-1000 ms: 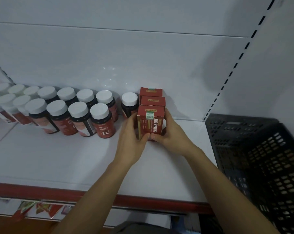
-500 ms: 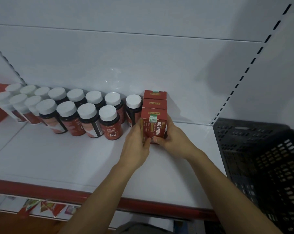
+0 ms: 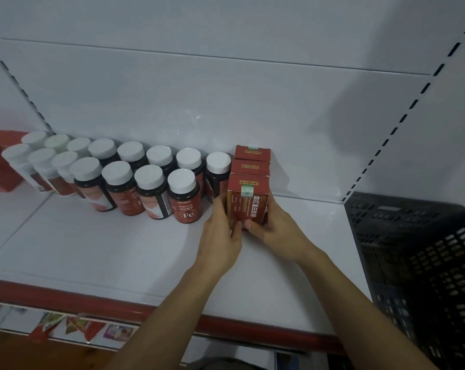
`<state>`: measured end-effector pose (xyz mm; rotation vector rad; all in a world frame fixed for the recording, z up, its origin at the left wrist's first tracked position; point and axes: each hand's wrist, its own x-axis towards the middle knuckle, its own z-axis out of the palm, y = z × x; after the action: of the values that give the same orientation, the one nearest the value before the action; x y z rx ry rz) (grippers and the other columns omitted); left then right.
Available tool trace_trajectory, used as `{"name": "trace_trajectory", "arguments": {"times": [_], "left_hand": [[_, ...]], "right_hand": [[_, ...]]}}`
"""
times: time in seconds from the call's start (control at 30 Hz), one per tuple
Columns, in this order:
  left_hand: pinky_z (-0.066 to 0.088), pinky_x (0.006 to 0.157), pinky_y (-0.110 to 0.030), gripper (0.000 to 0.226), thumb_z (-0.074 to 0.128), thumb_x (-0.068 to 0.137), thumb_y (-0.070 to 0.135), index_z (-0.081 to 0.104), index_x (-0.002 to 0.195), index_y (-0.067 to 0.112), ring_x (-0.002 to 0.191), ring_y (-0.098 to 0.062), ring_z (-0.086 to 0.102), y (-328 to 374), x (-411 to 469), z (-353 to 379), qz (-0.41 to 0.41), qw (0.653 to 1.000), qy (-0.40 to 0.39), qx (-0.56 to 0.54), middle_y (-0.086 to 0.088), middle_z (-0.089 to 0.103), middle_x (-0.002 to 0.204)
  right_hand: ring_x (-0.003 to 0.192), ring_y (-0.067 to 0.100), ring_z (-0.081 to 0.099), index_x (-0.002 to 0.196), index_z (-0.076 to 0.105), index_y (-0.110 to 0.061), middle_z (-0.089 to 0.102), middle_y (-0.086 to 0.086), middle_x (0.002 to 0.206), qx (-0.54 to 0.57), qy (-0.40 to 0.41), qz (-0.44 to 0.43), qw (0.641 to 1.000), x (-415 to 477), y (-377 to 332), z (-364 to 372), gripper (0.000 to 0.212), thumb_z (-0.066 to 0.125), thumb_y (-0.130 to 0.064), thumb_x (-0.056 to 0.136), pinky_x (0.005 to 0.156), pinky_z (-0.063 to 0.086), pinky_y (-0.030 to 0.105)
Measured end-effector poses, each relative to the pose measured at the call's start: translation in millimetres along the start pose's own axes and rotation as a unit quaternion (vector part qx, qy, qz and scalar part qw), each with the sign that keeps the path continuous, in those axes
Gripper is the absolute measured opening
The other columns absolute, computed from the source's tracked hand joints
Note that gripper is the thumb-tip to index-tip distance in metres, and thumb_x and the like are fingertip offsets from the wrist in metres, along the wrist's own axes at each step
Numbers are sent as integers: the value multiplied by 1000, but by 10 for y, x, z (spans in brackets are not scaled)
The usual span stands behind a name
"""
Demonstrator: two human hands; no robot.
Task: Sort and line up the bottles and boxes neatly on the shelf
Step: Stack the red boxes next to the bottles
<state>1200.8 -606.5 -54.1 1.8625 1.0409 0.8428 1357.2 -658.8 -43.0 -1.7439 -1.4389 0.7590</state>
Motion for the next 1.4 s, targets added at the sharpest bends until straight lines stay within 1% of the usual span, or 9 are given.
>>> {"name": "trace_trajectory", "arguments": {"times": [0.13, 0.4, 0.67, 0.87, 1.0, 1.13, 1.23, 1.33, 1.4], "left_hand": [[52, 104, -40, 64, 59, 94, -1, 38, 148, 27, 123, -8, 59, -86, 18, -10, 3, 1000, -3, -7, 11, 61, 134], [51, 107, -39, 67, 56, 95, 1, 39, 152, 31, 128, -5, 57, -96, 32, -20, 22, 999, -20, -13, 14, 60, 139], [45, 108, -22, 58, 51, 99, -1, 44, 152, 22, 129, -5, 55, -137, 40, -29, 28, 999, -14, 17, 10, 60, 141], [44, 99, -12, 46, 50, 99, -1, 53, 143, 15, 122, -10, 59, -137, 49, -27, 26, 999, -5, 39, 5, 64, 133], [51, 102, -29, 38, 52, 101, 4, 55, 138, 14, 120, -14, 61, -127, 58, -78, 10, 998, -34, 54, 1, 65, 131], [42, 85, -8, 35, 57, 99, 5, 55, 133, 11, 111, -19, 62, -95, 3, -260, 38, 987, -65, 145, -2, 64, 120], [39, 106, -21, 54, 62, 98, 15, 45, 149, 13, 133, -18, 48, -152, -134, -515, 60, 961, -120, 241, -2, 48, 149], [37, 116, -37, 57, 55, 101, 33, 41, 154, 15, 147, -18, 35, -242, -272, -779, 62, 922, -168, 344, 2, 32, 163], [32, 119, -37, 60, 53, 102, 39, 38, 156, 18, 150, -16, 28, -268, -345, -956, 53, 910, -180, 370, 3, 27, 166]], "right_hand": [[105, -18, 56, 152, 27, -35, 53, -37, 122, -2, 20, -2, 1000, -26, -7, 53, 72, 69, -32, 94, 82, 41, 0], [91, -19, 58, 146, 39, -24, 61, -26, 114, -20, 59, 14, 998, -77, 47, 120, 60, 69, -28, 95, 75, 42, 1], [116, 18, 59, 150, 34, -26, 60, -11, 133, -85, 76, 21, 993, -71, 83, 226, 74, 53, -61, 88, 95, 54, 43], [143, 22, 28, 157, 22, -20, 44, -4, 151, -202, 97, 51, 973, -114, 61, 312, 74, 42, -58, 97, 111, 33, 48], [141, 19, 33, 154, 30, -21, 49, -7, 148, -213, 84, 49, 972, -120, 78, 280, 79, 31, -69, 91, 108, 36, 47], [138, 18, 38, 150, 33, -22, 49, -5, 146, -260, 79, 26, 962, -156, 131, 265, 68, 44, -62, 96, 106, 39, 44], [146, 27, 30, 153, 28, -15, 36, 5, 157, -304, 40, 43, 951, -234, 140, 217, 77, 34, -66, 95, 114, 38, 49], [157, 28, 3, 161, 10, -9, 6, 10, 170, -357, -34, 93, 929, -406, 86, 177, 81, 31, -61, 103, 126, 12, 44], [157, 29, 3, 161, 9, -8, 6, 12, 170, -362, -56, 110, 924, -527, -13, 180, 80, 31, -58, 102, 126, 10, 43]]}}
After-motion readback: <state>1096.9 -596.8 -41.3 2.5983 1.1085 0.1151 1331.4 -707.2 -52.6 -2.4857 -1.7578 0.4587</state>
